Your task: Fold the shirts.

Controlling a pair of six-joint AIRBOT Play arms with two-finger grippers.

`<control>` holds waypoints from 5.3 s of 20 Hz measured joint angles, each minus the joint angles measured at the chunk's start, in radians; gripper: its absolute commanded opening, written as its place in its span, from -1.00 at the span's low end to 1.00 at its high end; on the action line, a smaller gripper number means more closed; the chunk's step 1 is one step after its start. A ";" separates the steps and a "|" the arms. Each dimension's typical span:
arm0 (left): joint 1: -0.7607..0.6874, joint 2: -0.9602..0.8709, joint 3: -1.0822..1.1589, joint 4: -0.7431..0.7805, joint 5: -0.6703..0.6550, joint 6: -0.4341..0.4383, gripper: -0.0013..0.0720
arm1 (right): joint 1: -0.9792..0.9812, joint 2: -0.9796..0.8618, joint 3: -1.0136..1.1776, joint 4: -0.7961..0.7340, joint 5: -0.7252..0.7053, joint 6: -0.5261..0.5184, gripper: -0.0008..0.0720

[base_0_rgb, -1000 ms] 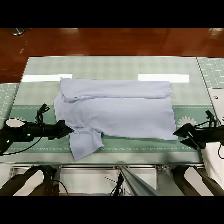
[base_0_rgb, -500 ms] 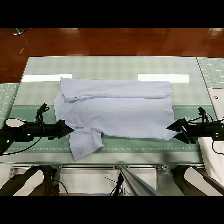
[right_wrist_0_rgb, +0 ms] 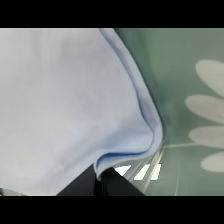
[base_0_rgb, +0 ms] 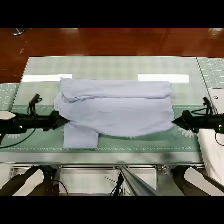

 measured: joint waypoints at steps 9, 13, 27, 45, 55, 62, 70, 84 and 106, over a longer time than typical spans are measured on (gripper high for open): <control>-0.075 -0.362 0.515 0.004 -0.041 -0.077 -0.91 | 0.129 -0.216 0.414 0.126 -0.018 0.042 -0.91; -0.113 -0.607 0.813 0.003 -0.093 -0.168 -0.91 | 0.191 -0.362 0.589 0.148 -0.056 0.094 -0.91; -0.054 -0.879 1.213 0.156 -0.268 -0.317 0.95 | 0.158 -0.591 0.835 0.092 0.026 0.127 0.73; -0.105 -0.307 0.591 0.029 -0.011 -0.046 -0.91 | 0.264 -0.731 0.828 0.074 0.076 0.092 -0.91; -0.493 -0.468 0.724 0.060 0.086 -0.080 -0.91 | 0.276 -0.198 0.695 -0.081 0.217 0.111 -0.91; -0.871 -0.745 1.069 0.140 0.114 -0.226 -0.91 | 0.280 0.317 0.453 -0.120 0.250 0.204 -0.91; -1.117 -0.937 1.218 0.026 0.100 -0.337 -0.91 | 0.280 0.496 0.409 -0.053 0.262 0.241 -0.91; -0.454 -0.334 0.899 0.254 -0.128 -0.273 -0.90 | 0.756 0.164 0.506 -0.045 -0.023 0.341 -0.91; -0.362 0.236 0.139 0.212 0.162 -0.250 -0.90 | 0.901 -0.586 1.106 0.182 0.024 0.283 0.73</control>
